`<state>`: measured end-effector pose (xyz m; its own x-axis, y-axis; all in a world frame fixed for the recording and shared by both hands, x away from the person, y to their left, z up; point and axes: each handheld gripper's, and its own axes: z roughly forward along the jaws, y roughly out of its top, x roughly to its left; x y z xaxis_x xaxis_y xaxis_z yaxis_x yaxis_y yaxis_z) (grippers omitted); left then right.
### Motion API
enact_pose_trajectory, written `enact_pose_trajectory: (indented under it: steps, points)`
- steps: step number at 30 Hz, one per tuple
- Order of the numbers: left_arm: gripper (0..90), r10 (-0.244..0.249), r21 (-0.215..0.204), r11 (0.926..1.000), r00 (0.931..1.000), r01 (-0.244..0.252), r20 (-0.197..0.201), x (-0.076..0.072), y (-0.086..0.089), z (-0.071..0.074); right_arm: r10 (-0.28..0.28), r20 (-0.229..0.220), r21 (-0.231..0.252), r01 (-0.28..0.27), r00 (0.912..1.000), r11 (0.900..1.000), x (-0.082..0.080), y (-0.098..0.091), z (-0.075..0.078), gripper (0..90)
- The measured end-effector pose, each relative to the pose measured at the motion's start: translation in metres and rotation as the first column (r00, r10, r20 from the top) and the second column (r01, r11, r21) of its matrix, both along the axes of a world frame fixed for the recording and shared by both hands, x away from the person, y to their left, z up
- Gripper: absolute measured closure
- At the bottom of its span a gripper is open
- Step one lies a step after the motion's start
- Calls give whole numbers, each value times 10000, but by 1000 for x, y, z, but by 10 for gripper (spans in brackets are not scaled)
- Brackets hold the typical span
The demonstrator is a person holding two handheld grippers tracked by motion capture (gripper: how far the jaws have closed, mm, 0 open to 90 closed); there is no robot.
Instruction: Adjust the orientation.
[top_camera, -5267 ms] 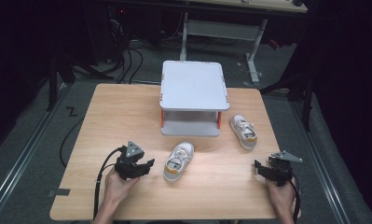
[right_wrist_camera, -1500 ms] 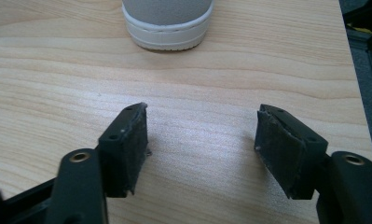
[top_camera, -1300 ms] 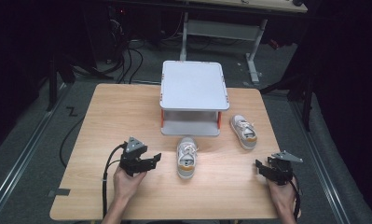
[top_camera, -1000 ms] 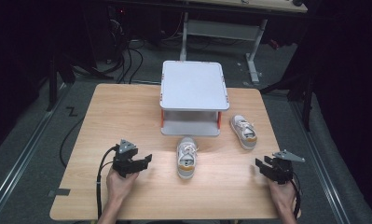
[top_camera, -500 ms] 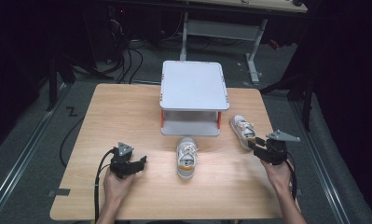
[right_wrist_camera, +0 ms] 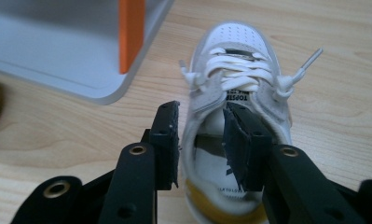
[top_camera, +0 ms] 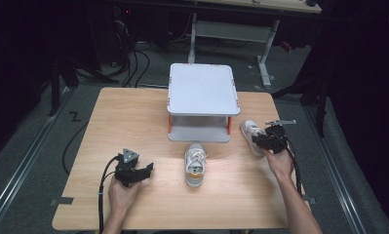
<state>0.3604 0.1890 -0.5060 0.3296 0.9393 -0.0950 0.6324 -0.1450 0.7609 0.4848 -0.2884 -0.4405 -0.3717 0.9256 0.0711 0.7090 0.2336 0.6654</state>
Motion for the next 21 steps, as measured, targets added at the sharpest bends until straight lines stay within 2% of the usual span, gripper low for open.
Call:
enact_pose_trajectory:
  steps: [2,5,7,8,10,12,15,21]
  points:
    - [328,-1,-15,10000,10000,1,-3,0,0,0,-33,-205,264,38,9998,9996,6,-1,-2,662]
    - [328,0,-26,10000,10000,0,-5,0,0,0,-45,-295,188,51,9996,9998,10,1,-4,687]
    - [328,3,-33,10000,10000,-3,-9,0,0,0,-27,-477,435,48,9989,9990,11,-1,-5,718]
    - [328,-10,-31,10000,10000,10,-6,0,0,0,1,-393,421,16,9992,9991,11,-1,-5,743]
    - [328,5,-56,10000,10000,-5,-1,0,0,0,18,-106,23,-18,9999,10000,8,2,-5,774]
    - [328,7,-76,10000,10000,-7,8,0,1,0,98,15,-86,-98,10000,9999,6,3,-6,818]
    - [328,14,-95,10000,10000,-14,3,0,0,0,68,330,-61,-66,9994,10000,3,3,-7,845]
    - [328,33,-124,9999,10000,-33,0,0,0,0,124,485,17,-125,9987,9999,-6,3,-3,850]
